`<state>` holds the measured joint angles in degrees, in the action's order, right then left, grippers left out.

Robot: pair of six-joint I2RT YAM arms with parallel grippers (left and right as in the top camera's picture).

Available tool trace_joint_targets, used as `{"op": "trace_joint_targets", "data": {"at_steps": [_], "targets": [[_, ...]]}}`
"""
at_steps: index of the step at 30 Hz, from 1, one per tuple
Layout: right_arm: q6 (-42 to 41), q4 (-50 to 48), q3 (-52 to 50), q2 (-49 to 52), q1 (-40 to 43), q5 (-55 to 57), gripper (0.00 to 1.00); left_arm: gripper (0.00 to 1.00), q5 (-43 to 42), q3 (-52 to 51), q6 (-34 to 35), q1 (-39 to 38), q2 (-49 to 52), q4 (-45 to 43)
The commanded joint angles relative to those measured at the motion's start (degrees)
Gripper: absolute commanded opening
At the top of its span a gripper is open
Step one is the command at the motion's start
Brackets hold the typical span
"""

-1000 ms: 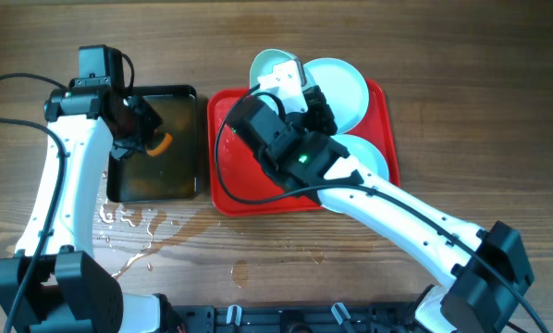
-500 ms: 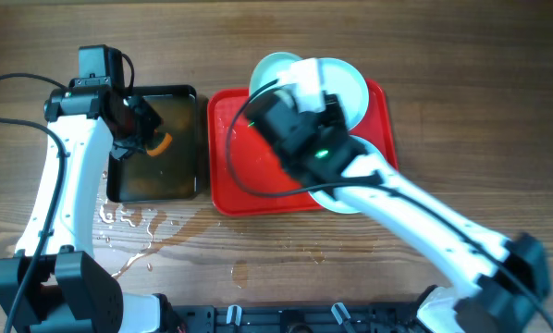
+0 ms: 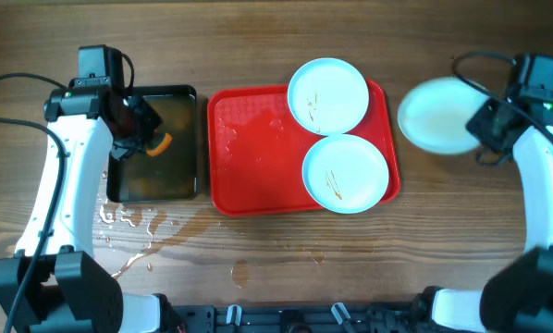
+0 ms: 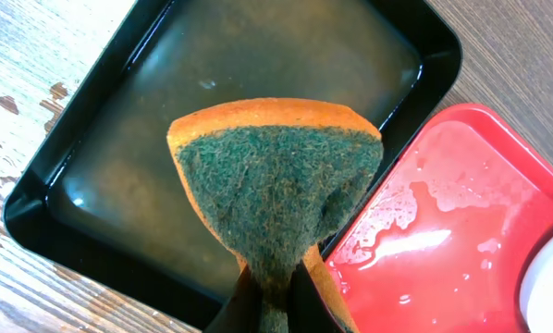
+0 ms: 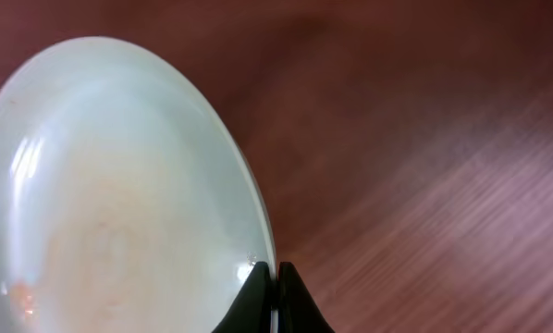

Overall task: Clean dirty plates on tray and stack at the side
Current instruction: 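Carry plate right off the tray and set it on the table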

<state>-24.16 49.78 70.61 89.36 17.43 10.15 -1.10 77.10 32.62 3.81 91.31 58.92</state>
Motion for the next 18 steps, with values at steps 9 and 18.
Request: {"op": "trace_joint_targets", "data": {"at_steps": [9,18], "targets": [[-3.37,-10.49,-3.89,12.26,9.55,-4.70,0.11,0.04,0.74,0.15,-0.87,0.22,0.33,-0.17],[8.66,-3.76,2.36,9.79,7.48,-34.91,0.53,0.04,0.72,0.15,-0.92,0.20,0.33,-0.20]]}}
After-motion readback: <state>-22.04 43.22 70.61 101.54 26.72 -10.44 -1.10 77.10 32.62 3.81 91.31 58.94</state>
